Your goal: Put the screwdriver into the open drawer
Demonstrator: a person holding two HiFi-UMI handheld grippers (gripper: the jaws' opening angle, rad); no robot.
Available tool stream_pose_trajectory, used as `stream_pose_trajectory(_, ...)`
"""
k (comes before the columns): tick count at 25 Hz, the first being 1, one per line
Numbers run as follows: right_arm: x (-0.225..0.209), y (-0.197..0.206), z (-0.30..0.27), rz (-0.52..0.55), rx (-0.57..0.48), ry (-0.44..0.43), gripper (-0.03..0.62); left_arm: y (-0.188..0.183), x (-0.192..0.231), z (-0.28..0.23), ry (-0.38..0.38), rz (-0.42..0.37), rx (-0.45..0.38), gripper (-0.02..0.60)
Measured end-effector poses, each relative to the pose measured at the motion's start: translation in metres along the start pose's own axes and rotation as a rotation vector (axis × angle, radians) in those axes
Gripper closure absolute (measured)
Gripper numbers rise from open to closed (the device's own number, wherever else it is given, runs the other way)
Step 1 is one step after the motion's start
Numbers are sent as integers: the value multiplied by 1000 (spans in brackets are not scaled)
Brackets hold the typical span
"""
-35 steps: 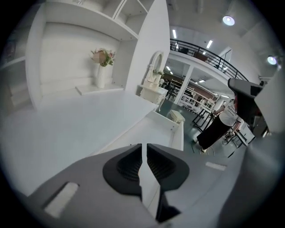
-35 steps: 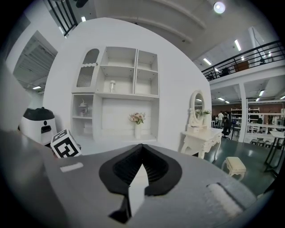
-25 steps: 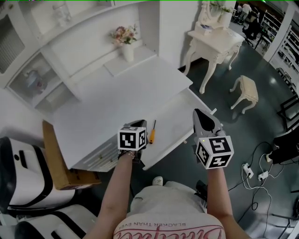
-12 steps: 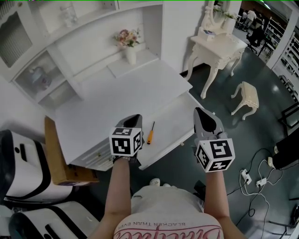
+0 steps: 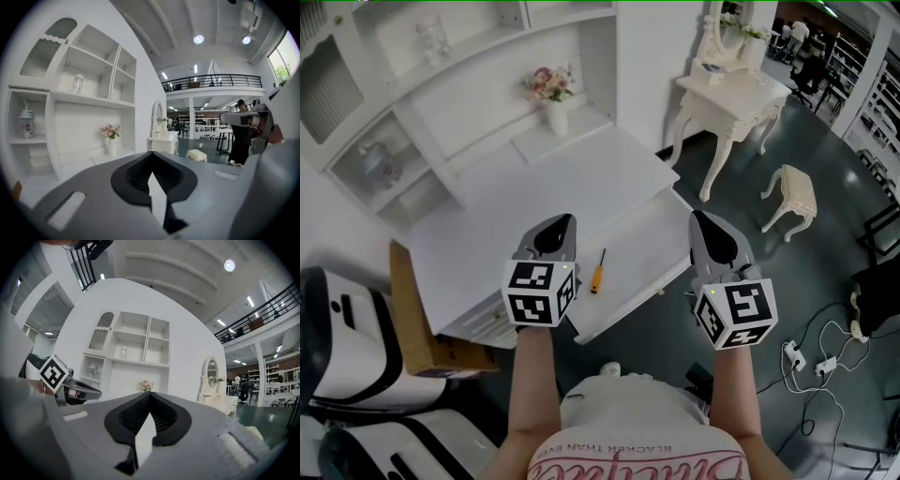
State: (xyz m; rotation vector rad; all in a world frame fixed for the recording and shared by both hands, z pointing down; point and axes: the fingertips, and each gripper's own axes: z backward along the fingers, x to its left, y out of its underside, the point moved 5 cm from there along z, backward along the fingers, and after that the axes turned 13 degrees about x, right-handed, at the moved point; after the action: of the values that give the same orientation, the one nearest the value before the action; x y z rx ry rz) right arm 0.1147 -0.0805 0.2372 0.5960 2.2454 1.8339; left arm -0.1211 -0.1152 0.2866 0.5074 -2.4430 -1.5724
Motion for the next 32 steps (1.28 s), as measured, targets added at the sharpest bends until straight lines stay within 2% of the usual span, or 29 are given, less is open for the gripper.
stream_pose_trajectory(9,4,-16,7,31,-65,-13,594,-43,-1,41,-58,-71,-254,565)
stream_pose_trajectory(13,6,-19,8,46,-89,-3,594,-57,2,61,-152,-119,-380,565)
stream_pose_trajectory(15,6,-20,9,50,-97,12,594,-59,4,69,-202,-127,-415,565)
stream_pose_trajectory(20,4,-21,9,42,-104,27,594,-60,8,81,-236,-117,-443,565)
stream_pose_trajectory(25,8,-20,9,41,-111,7,594,-55,10,85,-261,-123,-424,565)
stream_pose_trajectory(32,14,-19,9,68,-102,13,594,-55,9,92,-243,-118,-441,565)
